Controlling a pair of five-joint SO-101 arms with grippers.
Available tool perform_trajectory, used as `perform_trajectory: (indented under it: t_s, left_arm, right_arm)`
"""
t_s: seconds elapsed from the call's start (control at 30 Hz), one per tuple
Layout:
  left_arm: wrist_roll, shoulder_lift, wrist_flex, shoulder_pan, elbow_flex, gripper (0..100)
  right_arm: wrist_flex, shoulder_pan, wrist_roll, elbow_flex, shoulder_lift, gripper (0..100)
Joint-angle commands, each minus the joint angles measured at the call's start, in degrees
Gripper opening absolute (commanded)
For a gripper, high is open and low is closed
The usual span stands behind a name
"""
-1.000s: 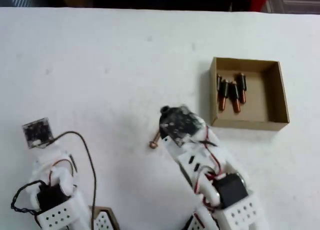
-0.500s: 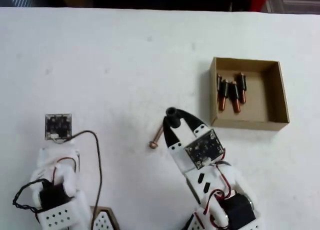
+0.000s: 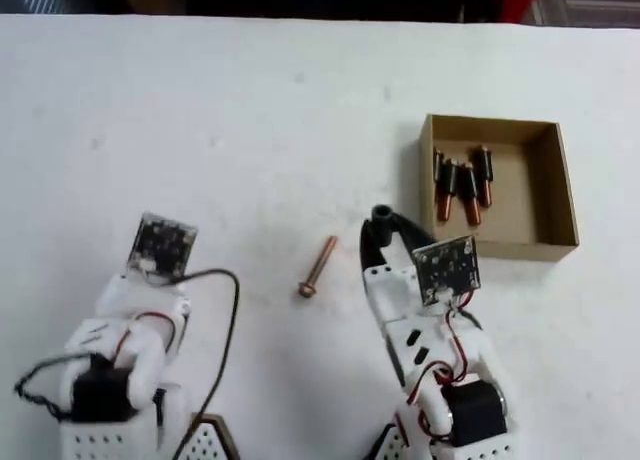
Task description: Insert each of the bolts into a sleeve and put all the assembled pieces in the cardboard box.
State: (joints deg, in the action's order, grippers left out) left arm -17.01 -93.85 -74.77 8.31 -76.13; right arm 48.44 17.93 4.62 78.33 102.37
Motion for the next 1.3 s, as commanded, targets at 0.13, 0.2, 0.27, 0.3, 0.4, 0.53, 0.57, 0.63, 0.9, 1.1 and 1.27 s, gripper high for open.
perform_trajectory:
  t_s: [0.13, 0.2, 0.27, 0.3, 0.4, 0.53, 0.57, 0.63, 0.9, 1.1, 1.27]
  left_arm:
    - [-0.09, 35.82, 0.97, -7.25, 21.27, 2]
    - [-0.09, 43.12, 0.97, -9.19, 24.79, 2]
    - [0.0, 49.27, 0.88, -11.38, 27.96, 2]
    - [0.0, 52.09, 0.88, -12.53, 29.27, 2]
    - [3.25, 58.77, 0.88, -15.87, 32.7, 2]
    - [8.88, 65.71, 0.88, -20.97, 37.54, 6]
    - [10.11, 67.21, 0.88, -22.37, 38.68, 8]
    - [13.27, 70.2, 0.88, -24.57, 40.53, 15]
    - [16.62, 86.02, 1.58, -28.09, 51.16, 18]
    - [16.62, 100.88, 0.26, -29.23, 62.68, 18]
    - [16.88, 107.03, -10.37, -33.63, 73.76, 18]
  right_arm:
    - [-5.41, -6.64, -0.7, 2.29, 0.66, 1.7]
    - [-5.93, -6.99, -1.49, 2.64, 0.66, 1.7]
    - [-6.9, -7.08, -3.34, 3.52, 0.66, 1.7]
    - [-7.69, -7.08, -3.78, 4.13, 0.66, 1.7]
    - [-10.24, -7.08, -3.96, 6.42, 0.66, 1.7]
    - [-14.37, -7.52, -3.96, 9.49, 0.66, 1.7]
    - [-14.9, -8.04, -3.96, 9.93, 0.66, 1.7]
    - [-15.87, -9.63, -4.22, 10.37, 0.66, 1.7]
    - [-15.69, -12.62, -4.31, 10.64, 0.66, 1.7]
    - [-15.87, -12.62, -3.96, 11.34, 0.66, 1.7]
    - [-15.87, -12.62, -3.96, 11.34, 0.66, 1.7]
